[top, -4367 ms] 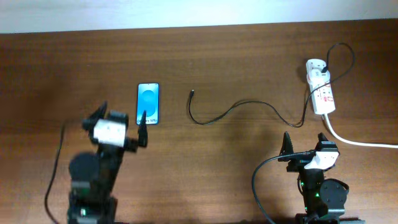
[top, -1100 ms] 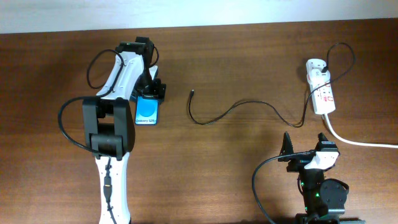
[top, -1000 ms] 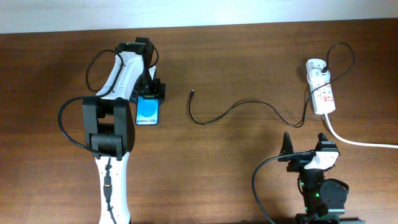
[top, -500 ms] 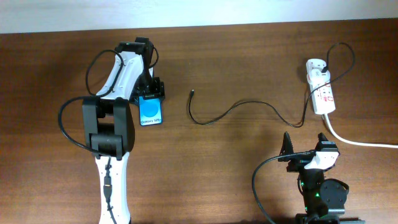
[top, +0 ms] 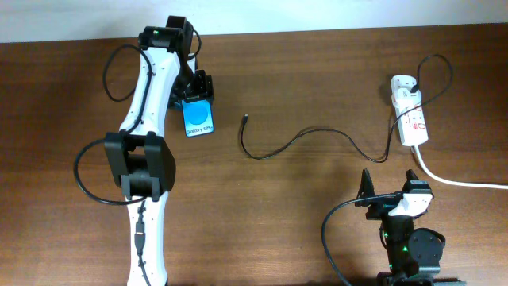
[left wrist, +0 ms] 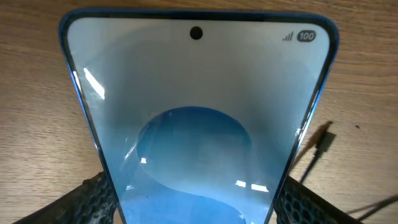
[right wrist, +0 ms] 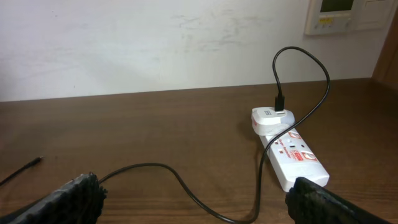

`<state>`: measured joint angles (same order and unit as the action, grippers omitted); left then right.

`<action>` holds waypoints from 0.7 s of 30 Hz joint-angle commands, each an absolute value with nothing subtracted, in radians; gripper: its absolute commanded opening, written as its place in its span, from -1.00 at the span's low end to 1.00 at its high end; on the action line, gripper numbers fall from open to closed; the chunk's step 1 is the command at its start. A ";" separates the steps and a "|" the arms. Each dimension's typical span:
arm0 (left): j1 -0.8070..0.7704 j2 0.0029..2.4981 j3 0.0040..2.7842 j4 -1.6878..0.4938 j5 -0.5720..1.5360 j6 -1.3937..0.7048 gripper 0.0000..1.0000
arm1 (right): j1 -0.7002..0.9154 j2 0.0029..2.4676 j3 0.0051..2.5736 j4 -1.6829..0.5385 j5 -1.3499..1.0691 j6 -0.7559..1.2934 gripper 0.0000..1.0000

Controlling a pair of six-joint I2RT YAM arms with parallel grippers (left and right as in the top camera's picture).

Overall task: Plug charger to phone and switch on socket
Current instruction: 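Lift the phone with the left gripper and tilt it upright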

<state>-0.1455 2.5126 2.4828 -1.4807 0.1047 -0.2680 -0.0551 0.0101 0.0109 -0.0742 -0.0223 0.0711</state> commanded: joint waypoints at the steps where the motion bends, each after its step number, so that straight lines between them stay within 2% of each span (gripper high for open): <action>1: -0.146 2.502 2.513 -1.493 0.143 -0.377 -1.00 | -0.046 0.004 0.006 -0.078 -0.014 0.071 0.97; 6: -0.146 2.502 2.513 -1.592 0.162 -0.690 -1.00 | -0.046 0.004 0.006 -0.078 -0.014 0.071 0.97; 11: -0.146 2.502 2.513 -1.618 0.521 -0.689 -1.00 | -0.046 0.004 0.006 -0.078 -0.014 0.071 0.97; 16: -0.146 2.502 2.513 -1.656 0.579 -0.706 -1.00 | -0.046 0.004 0.006 -0.078 -0.014 0.071 0.97; 21: -0.141 2.502 2.513 -1.689 0.802 -0.779 -1.00 | -0.046 0.004 0.006 -0.078 -0.014 0.071 0.97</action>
<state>-0.1455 2.5122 2.4836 -1.6833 0.6384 -0.7189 -0.0551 0.0101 0.0109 -0.0742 -0.0223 0.0711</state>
